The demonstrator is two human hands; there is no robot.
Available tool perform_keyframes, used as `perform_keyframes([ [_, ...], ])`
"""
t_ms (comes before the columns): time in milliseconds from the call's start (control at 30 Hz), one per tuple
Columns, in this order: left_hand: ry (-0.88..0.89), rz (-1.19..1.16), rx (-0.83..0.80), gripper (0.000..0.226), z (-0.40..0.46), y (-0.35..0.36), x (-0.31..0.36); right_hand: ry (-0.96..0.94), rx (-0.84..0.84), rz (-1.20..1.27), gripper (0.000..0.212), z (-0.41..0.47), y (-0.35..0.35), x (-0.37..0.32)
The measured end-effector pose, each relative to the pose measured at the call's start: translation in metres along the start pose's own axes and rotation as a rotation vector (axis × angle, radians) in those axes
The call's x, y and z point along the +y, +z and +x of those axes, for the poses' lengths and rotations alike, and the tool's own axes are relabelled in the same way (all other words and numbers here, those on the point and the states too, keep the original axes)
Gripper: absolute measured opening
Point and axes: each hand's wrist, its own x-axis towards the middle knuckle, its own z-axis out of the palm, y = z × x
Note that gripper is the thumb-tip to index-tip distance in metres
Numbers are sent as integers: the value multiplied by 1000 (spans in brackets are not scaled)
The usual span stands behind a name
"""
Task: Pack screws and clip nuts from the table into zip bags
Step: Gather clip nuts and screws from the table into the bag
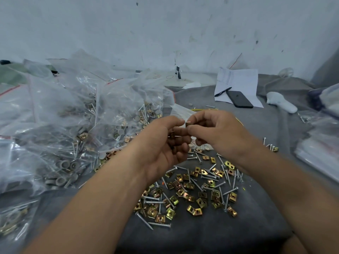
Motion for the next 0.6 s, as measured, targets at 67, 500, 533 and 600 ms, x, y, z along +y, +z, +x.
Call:
perform_keyframes([
  [67,22,20,-30,22,-1,0,1,7,-3,21,4,0,-1,1],
  [500,159,313,-22,35,5,-6,0,122,-73,260,11,2,-10,8],
  [533,182,350,-6,36,6,-5,0,168,-67,312,10,3,-10,7],
  [600,208,373,-2,37,7,-4,-1,234,-61,398,10,2,-11,6],
])
